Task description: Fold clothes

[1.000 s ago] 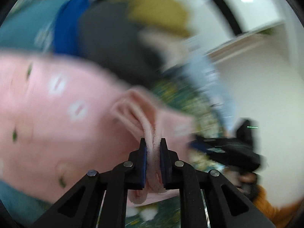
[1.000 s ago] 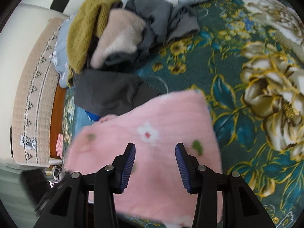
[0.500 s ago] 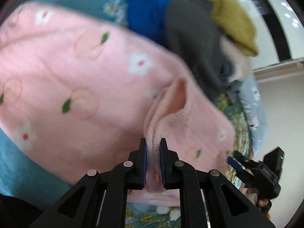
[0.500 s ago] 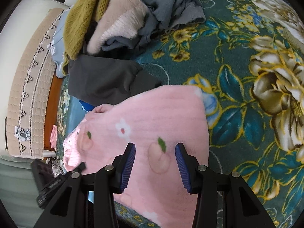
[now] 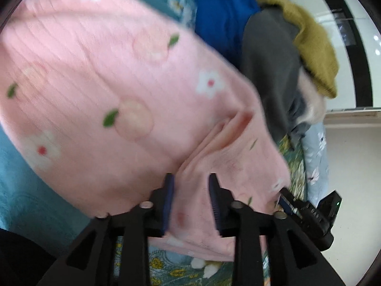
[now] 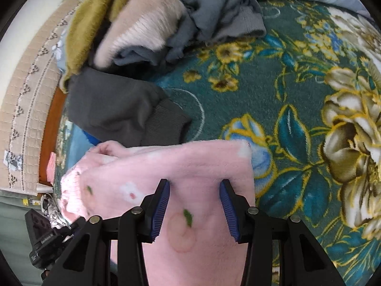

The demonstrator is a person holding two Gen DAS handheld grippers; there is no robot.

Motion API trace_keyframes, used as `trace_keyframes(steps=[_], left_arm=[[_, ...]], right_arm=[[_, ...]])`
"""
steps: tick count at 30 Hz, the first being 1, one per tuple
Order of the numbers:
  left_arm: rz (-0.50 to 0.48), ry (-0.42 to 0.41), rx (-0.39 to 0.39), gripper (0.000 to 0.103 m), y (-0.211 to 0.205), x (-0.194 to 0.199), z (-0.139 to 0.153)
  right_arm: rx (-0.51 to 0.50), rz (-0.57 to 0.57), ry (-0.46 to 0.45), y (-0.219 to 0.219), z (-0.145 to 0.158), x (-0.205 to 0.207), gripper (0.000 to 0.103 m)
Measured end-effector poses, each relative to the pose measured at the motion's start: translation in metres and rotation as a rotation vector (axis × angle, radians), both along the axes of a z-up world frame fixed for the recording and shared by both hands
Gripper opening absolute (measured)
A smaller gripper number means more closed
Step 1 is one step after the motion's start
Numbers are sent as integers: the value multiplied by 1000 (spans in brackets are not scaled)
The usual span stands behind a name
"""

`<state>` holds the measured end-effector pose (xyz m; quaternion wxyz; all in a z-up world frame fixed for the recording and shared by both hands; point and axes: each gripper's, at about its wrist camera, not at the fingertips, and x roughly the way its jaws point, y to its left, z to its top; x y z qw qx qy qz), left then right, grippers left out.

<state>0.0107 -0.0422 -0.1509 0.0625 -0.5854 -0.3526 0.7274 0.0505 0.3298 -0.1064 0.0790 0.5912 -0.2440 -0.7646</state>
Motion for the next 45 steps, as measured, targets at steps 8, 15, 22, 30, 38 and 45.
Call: trace_keyframes(steps=[8,15,22,30,38,45], left_arm=[[-284,175,-109,34,54,-11,38],[-312,25,-117,34,51,-10,-3],[-270,5,-44,34,38,-12,-14],[-256,-6,-9,34,32,-11,-20],[-248,4,16,34,25,-4,-12],[-205,4,41,35,10,12,-4]], right_arm=[[13,122,-21,-13,18,33,47],[83,168,-117,-10,-8,71,47],[84,144,-174,-6,-31,78,48],[76,111,-212,-2,-38,78,50],[196,148,-85,-23,18,64,50],[181,198,-88,-67,13,57,50]])
